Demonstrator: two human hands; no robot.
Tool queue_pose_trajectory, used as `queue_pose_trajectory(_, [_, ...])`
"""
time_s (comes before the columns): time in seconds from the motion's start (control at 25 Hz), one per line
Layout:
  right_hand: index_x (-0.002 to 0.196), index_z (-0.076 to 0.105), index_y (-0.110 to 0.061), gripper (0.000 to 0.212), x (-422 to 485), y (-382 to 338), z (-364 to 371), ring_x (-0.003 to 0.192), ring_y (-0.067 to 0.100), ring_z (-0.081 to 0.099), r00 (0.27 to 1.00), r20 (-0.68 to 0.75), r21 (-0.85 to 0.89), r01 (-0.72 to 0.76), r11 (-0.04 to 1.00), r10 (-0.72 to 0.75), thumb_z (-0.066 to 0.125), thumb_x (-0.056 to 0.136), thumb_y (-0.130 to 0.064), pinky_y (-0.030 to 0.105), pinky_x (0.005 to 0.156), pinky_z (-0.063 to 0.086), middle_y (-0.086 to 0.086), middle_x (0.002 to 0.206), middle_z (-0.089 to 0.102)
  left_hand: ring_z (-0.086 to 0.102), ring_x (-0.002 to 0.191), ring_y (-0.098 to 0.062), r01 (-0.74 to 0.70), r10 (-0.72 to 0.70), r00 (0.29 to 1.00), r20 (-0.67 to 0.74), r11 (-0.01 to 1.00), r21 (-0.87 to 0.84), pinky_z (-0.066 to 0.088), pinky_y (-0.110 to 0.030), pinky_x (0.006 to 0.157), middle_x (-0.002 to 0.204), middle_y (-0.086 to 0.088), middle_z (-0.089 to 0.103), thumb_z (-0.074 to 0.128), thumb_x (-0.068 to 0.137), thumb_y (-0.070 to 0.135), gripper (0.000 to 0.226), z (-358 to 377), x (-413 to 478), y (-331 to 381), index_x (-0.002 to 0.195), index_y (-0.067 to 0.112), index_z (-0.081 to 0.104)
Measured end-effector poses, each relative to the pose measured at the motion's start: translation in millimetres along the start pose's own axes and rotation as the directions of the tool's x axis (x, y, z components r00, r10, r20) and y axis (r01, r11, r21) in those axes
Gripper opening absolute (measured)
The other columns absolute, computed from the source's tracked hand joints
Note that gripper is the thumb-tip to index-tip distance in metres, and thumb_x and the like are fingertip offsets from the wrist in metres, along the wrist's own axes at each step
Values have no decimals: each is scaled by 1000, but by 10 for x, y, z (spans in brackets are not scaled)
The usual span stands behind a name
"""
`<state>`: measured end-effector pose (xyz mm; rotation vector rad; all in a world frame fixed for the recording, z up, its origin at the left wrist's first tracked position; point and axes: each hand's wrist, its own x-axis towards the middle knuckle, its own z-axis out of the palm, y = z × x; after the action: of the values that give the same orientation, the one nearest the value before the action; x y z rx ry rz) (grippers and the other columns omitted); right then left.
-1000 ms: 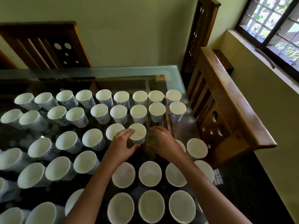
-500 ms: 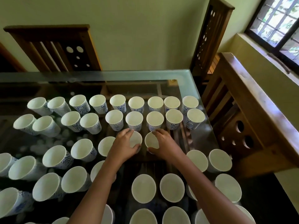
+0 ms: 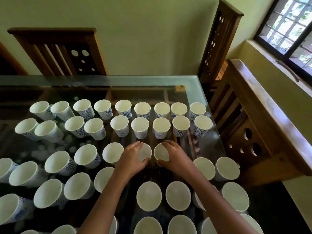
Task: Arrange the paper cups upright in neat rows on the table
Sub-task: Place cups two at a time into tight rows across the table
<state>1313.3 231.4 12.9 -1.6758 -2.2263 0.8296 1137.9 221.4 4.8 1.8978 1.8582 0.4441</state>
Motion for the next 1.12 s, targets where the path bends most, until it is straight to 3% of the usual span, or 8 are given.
queue_pose_trajectory(0.44, [140,37,-10,72,-443,95,-24,130,20,36,1000,-11,-11,4,1000,-4,72,79,-28,26,102,32,4,145,37,37,133,-16,-50,53,997,56,997,-55,25,-20,106,144,-4,40,73,76,29,70,89,-403,190,137,13,43])
queue_pose_trajectory(1.12, [142,33,-12,76,-563,103,-31,131,22,35,1000,7,-4,-25,1000,25,73,78,-27,29,102,34,5,145,36,35,133,-18,-31,36,998,59,996,-83,28,-27,107,145,-3,39,72,77,30,69,135,-469,218,138,16,42])
